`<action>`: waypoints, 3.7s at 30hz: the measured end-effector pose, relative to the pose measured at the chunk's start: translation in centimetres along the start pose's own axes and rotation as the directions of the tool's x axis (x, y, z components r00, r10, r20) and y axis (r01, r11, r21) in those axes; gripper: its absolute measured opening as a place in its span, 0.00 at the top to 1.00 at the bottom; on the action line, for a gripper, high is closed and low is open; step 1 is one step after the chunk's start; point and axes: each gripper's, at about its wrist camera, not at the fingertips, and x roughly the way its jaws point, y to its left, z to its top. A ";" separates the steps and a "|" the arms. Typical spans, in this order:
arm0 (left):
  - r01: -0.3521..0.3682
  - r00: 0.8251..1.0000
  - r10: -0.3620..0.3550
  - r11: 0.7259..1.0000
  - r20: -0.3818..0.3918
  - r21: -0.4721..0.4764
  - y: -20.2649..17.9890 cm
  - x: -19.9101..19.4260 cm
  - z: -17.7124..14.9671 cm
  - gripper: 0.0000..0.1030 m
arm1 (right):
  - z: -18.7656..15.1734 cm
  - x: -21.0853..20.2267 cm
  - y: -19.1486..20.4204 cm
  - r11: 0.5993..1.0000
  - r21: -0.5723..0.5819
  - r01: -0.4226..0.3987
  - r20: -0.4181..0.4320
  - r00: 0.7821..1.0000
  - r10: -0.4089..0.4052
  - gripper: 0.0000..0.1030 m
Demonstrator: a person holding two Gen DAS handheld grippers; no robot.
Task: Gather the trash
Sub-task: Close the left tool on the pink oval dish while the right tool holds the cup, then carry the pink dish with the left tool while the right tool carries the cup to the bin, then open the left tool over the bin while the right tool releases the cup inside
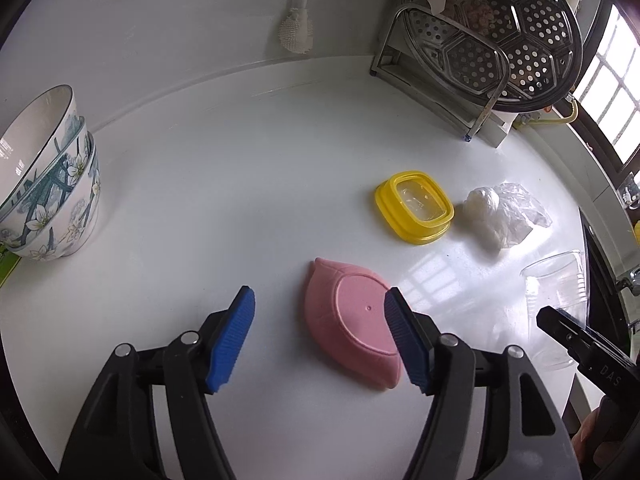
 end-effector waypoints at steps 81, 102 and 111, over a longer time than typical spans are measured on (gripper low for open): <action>0.082 0.995 -0.064 0.967 -0.081 0.243 -30.9 -13.0 -27.4 0.37 | -22.6 -19.3 -23.7 0.999 -0.026 -0.030 -0.140 0.990 0.026 0.48; 0.000 0.989 0.028 0.982 -0.145 0.189 -30.8 -10.4 -29.2 0.23 | -24.2 -16.3 -25.4 0.997 -0.039 -0.069 -0.235 0.970 0.058 0.38; -0.022 0.992 0.044 0.984 -0.121 0.176 -30.8 -11.4 -28.9 0.23 | -23.6 -17.1 -25.2 0.995 -0.060 -0.084 -0.224 0.972 0.069 0.38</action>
